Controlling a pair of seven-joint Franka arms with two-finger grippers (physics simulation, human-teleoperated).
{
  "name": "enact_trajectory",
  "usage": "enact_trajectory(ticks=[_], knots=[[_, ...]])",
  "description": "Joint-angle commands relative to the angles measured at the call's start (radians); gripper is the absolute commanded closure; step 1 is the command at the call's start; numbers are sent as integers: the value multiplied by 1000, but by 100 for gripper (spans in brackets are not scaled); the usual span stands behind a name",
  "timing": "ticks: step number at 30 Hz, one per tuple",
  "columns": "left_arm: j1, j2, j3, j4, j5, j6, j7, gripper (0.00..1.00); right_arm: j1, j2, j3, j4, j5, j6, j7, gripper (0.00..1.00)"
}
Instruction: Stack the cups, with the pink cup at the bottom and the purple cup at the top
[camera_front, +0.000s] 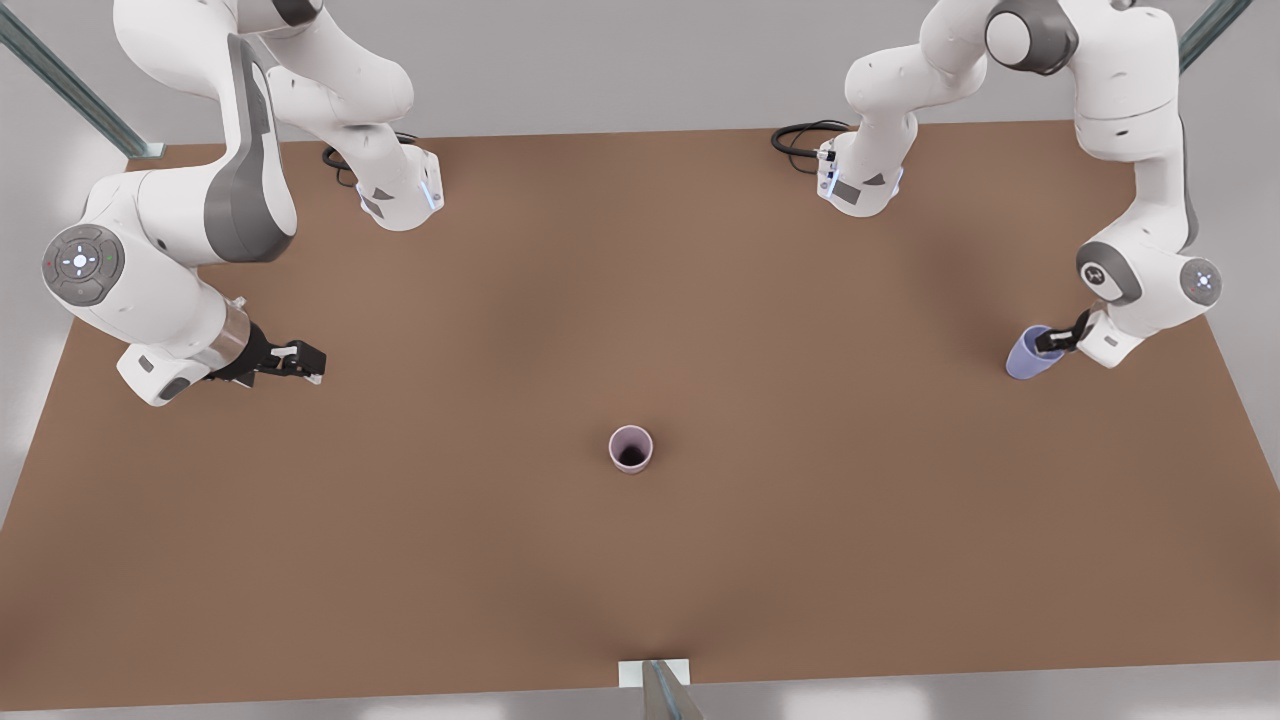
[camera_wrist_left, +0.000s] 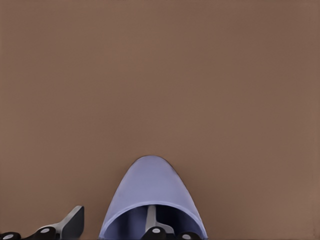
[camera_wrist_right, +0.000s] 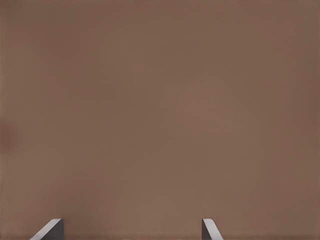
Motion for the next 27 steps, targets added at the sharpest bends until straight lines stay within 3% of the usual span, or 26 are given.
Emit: enact_trajectory(ticks=[1, 5, 6, 20, 24, 27], knots=[[0, 1, 0, 0, -14, 0, 0, 39, 0, 0, 0, 0, 0, -2, 0, 0], [0, 8, 0, -2, -12, -3, 3, 75, 0, 0, 0, 0, 0, 0, 0, 0], [0, 8, 0, -2, -12, -3, 5, 79, 0, 1, 0, 0, 0, 0, 0, 0], [-17, -6, -3, 5, -15, -21, -3, 79, 0, 1, 0, -2, 0, -2, 0, 0], [-270, -128, -2, 66, -61, -179, -150, 79, 0, 1, 0, -2, 0, -2, -2, 0], [-528, -124, -3, 196, -61, -259, -465, 79, 0, 0, 0, -2, 0, -2, -2, 0]])
